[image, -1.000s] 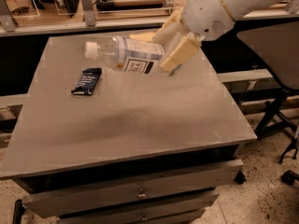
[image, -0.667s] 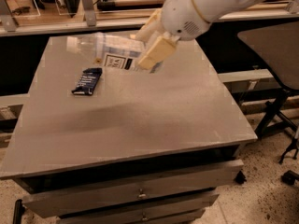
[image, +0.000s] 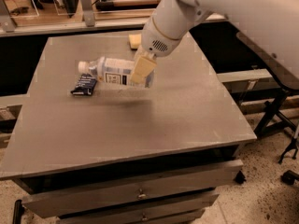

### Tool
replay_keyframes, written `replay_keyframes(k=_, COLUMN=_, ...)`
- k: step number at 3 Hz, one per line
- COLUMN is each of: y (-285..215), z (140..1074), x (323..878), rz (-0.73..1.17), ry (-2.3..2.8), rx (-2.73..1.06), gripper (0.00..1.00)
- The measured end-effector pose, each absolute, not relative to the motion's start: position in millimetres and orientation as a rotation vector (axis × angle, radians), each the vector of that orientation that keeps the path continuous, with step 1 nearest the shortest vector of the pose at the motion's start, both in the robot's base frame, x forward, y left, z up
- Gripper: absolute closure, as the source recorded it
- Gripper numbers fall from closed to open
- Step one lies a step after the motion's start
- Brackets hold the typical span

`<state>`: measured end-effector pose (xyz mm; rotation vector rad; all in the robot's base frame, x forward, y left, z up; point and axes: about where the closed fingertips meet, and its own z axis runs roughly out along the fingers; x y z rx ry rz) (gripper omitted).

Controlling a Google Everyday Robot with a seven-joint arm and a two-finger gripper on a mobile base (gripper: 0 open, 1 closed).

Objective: Move blue plastic bottle near rxbar blueberry

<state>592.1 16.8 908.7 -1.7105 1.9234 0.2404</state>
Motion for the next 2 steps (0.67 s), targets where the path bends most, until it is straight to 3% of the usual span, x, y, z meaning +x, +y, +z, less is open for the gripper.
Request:
replay_keyframes(k=1, y=11, z=875, x=599, rz=0.266, ry=2.125, rx=-1.658, gripper=1.00)
replay_keyframes(k=2, y=7, z=864, x=599, rz=0.264, ry=2.213, rx=-1.621, gripper=0.82)
